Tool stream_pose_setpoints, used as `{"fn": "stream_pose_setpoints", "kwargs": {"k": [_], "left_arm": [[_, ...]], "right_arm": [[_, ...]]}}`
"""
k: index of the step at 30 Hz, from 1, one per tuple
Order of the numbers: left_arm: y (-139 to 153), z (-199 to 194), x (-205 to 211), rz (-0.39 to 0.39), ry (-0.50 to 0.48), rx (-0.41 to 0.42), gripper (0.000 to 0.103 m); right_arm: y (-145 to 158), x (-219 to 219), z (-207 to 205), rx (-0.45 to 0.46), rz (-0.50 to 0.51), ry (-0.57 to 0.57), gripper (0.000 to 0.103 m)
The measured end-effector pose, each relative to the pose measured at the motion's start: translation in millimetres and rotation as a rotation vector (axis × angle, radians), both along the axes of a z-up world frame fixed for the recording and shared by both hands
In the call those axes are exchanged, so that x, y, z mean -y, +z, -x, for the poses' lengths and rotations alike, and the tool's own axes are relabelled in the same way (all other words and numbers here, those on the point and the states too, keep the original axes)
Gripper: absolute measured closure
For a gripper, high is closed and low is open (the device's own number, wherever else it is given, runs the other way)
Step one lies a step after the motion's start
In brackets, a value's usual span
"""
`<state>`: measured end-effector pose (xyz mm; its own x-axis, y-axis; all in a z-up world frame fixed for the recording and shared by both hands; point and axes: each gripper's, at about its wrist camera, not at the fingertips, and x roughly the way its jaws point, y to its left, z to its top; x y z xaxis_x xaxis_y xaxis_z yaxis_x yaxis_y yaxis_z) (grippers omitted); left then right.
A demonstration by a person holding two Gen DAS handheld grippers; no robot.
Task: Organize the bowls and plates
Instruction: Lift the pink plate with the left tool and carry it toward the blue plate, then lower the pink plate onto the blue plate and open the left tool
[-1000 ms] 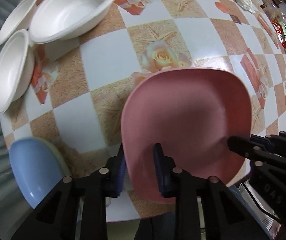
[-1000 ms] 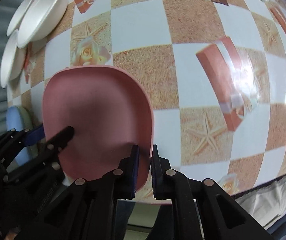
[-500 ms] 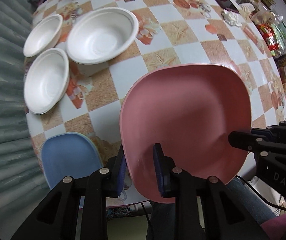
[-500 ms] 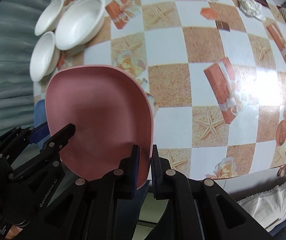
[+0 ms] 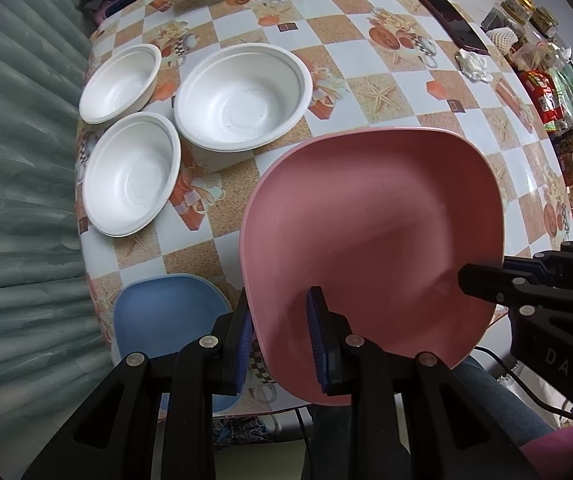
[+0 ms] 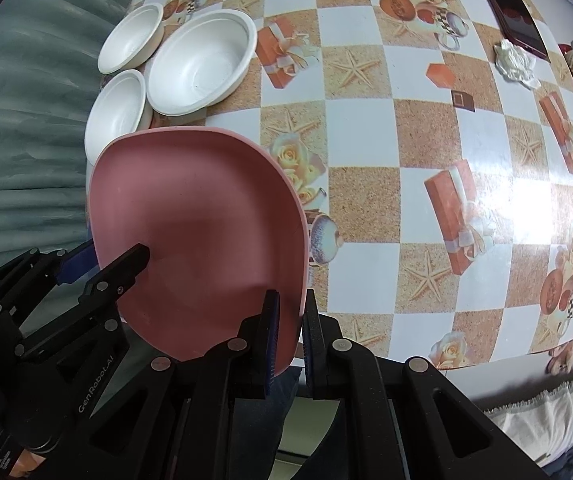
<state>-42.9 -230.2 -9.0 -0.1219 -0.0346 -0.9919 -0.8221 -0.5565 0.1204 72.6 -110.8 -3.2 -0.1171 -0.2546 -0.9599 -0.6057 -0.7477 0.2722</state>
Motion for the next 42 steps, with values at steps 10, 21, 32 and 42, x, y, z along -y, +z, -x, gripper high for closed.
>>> {"fn": "stream_pose_setpoints", "kwargs": {"k": [10,21,32,42], "left_arm": [[3,14,15,0.002,0.022,-0.022,0.075],[-9,55,89,0.063,0.152,-0.041,0.075],[-28,90,146,0.073,0.240,-0.063,0.067],[-15,104,145,-0.043,0.229,-0.069,0.024]], "right_arm": [[7,12,13,-0.004,-0.004,0.043,0.090],[-14,80,74,0.038,0.055,0.266,0.090],[-47,145,126,0.084,0.119,0.368,0.090],[-47,112,123,0.104,0.025,0.254,0.021]]}}
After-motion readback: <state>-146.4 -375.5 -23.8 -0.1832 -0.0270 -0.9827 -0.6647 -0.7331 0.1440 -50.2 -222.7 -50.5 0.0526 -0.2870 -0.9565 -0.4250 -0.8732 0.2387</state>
